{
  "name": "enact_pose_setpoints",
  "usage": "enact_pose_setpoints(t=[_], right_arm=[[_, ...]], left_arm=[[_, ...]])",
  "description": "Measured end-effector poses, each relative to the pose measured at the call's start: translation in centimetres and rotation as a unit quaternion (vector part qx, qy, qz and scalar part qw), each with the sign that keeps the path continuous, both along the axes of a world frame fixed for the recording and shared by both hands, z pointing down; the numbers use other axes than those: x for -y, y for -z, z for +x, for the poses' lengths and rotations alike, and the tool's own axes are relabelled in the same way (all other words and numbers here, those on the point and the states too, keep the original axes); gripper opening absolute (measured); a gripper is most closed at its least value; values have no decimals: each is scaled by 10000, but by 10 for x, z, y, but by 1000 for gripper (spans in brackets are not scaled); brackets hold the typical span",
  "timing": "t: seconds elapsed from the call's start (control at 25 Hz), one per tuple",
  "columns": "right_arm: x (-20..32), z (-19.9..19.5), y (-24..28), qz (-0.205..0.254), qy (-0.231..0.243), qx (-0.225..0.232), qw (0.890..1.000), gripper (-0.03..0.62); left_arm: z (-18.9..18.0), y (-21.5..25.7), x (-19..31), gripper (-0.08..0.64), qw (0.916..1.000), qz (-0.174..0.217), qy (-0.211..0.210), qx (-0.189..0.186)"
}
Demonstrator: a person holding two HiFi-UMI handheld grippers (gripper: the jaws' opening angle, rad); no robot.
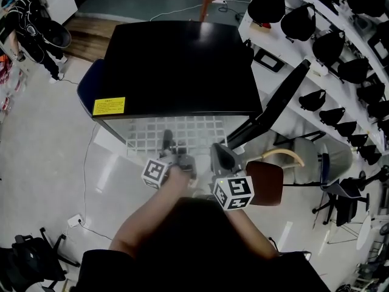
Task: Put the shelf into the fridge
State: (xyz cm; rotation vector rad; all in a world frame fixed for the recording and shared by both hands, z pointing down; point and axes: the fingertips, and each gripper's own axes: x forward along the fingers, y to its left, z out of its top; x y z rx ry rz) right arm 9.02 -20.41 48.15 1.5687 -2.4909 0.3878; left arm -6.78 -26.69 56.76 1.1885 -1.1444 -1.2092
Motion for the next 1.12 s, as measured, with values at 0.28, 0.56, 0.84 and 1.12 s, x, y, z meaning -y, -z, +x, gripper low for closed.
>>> enact_pose_setpoints(t=[0.28,0.56,0.84,1.12], right_arm=[[-5,-2,-3,-16,3,-19,10000,2],[-14,-7,-6,-61,50,-78,9999,2],[-15,0,-3,-52,-105,-21,9999,2],[-22,3,-4,-133,-217,59,9997,2]], left_arm=[[-1,-7,3,43,10000,56,-17,41],[-2,-10,12,46,10000,43,-29,48],[-1,-7,13,46,9999,87,25,-52],[-3,-8,15,44,9999,131,25,66]])
